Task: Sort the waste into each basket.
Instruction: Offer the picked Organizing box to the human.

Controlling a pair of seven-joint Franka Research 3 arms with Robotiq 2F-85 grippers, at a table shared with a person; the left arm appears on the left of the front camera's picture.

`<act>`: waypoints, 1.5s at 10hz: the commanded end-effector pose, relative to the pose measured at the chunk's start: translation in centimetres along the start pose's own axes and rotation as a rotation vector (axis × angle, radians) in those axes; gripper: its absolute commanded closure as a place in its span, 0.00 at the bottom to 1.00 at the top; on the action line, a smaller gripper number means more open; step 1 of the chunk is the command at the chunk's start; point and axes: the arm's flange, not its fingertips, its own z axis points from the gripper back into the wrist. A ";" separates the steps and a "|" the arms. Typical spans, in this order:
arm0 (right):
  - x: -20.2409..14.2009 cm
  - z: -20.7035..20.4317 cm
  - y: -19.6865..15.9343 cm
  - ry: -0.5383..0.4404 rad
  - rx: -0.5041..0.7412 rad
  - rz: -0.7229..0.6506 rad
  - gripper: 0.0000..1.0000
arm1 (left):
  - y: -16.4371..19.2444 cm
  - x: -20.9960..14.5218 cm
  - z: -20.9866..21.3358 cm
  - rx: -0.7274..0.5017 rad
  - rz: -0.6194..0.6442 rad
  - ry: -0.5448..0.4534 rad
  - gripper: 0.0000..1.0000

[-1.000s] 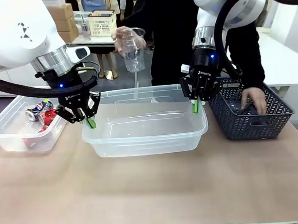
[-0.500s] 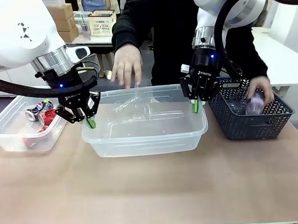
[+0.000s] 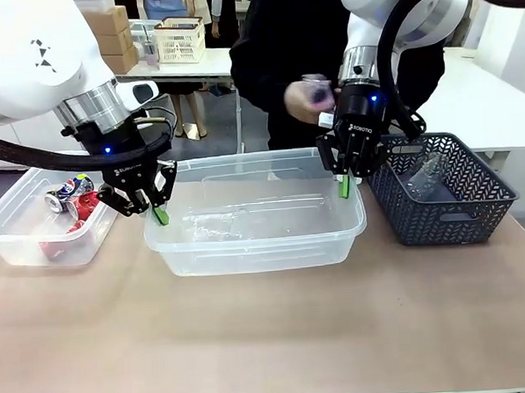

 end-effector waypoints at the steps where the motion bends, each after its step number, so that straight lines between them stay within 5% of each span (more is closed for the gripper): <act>1: -0.3 -0.1 0.3 -0.005 0.009 0.009 0.95 | 0.3 0.0 0.2 -0.007 0.017 -0.015 0.94; 15: -0.3 -0.1 0.3 -0.005 0.009 0.009 0.95 | 0.3 0.0 0.2 -0.007 0.017 -0.015 0.94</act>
